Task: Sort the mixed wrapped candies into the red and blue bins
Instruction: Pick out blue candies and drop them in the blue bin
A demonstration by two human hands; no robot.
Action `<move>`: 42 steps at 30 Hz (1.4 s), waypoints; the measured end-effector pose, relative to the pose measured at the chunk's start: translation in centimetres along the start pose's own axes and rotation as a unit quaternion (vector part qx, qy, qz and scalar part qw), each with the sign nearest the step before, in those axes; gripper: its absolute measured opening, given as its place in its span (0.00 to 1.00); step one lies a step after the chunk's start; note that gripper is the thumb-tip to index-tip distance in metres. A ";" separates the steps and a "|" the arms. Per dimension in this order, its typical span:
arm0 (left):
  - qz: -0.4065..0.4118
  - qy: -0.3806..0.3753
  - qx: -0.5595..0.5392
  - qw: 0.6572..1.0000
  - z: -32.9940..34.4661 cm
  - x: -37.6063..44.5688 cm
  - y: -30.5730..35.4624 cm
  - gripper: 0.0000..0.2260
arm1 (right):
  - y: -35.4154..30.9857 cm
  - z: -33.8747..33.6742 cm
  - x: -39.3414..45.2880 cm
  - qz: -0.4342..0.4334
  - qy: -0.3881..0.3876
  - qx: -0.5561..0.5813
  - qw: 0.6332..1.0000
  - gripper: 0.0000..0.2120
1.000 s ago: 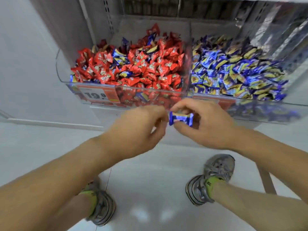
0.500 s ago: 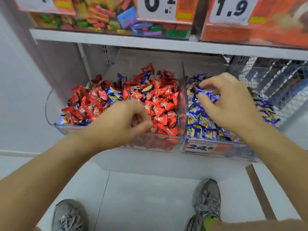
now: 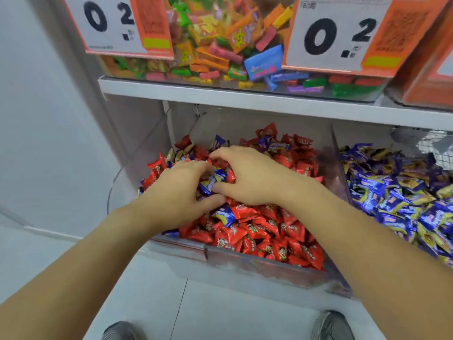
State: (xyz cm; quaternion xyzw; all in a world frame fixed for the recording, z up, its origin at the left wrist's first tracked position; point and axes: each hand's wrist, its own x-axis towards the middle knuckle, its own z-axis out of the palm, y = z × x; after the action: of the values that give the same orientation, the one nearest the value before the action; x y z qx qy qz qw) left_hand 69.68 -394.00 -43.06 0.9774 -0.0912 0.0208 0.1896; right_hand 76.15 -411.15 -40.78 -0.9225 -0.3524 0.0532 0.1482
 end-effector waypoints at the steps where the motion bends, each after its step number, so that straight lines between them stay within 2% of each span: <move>1: -0.001 -0.007 -0.023 1.000 -0.2 0.2 -0.5 0.32 | 0.0 0.4 0.3 0.008 -0.030 -0.011 0.999 0.29; 3: 0.003 -0.004 -0.043 0.999 -0.2 0.7 -1.0 0.34 | 0.4 0.9 0.7 0.015 -0.062 -0.026 0.998 0.30; 5: -0.002 -0.003 -0.048 0.999 0.1 1.4 -1.1 0.31 | 0.9 0.7 0.8 0.011 -0.055 -0.013 0.998 0.33; 8: -0.010 -0.031 0.001 0.999 0.6 2.5 -1.4 0.37 | 1.2 0.0 1.0 0.015 -0.034 0.022 0.999 0.37; 11: 0.004 -0.026 0.058 0.998 0.6 3.3 -1.7 0.32 | 1.3 0.1 1.1 0.012 -0.030 0.017 0.999 0.28; 13: 0.018 0.012 0.084 0.996 0.4 3.3 -1.4 0.25 | 1.2 0.1 1.0 0.001 -0.020 0.017 1.000 0.20; 16: 0.038 0.090 0.145 0.985 0.1 2.8 -0.7 0.14 | 1.3 0.0 0.9 -0.002 0.007 0.016 1.000 0.14; 20: 0.019 0.165 0.060 0.984 -0.3 2.0 -0.9 0.08 | 1.2 -0.2 0.9 0.002 0.062 0.057 0.996 0.12; 24: -0.036 0.211 -0.059 0.975 -0.9 1.1 -1.2 0.09 | 0.6 -0.3 1.0 0.015 0.121 0.107 0.987 0.10; 29: -0.093 0.193 -0.132 0.968 -0.8 0.6 -1.1 0.12 | 0.0 -0.1 1.0 0.027 0.161 0.125 0.979 0.14; 32: -0.115 0.205 -0.195 0.952 -1.3 0.5 -1.1 0.11 | -0.4 -0.3 1.1 0.065 0.123 0.140 0.980 0.16; 35: -0.119 0.195 -0.178 0.957 -2.0 0.2 -0.6 0.16 | -0.5 -1.1 1.0 0.111 0.085 0.166 0.976 0.11; 37: -0.115 0.178 -0.157 0.964 -2.1 -0.1 -0.2 0.21 | -0.4 -1.5 1.2 0.120 0.051 0.137 0.982 0.11; 39: -0.116 0.156 -0.155 0.969 -2.1 -0.1 -0.1 0.23 | -0.4 -1.6 1.4 0.122 0.034 0.074 0.989 0.14; 42: -0.093 0.106 -0.159 0.977 -1.9 -0.1 0.1 0.19 | -0.2 -1.7 1.4 0.112 0.033 0.004 0.993 0.14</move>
State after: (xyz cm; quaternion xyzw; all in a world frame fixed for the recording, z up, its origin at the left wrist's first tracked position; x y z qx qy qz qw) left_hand 69.56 -393.34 -41.32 0.9311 0.0188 0.0915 0.3526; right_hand 77.47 -410.47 -39.10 -0.9568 -0.2416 0.0401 0.1570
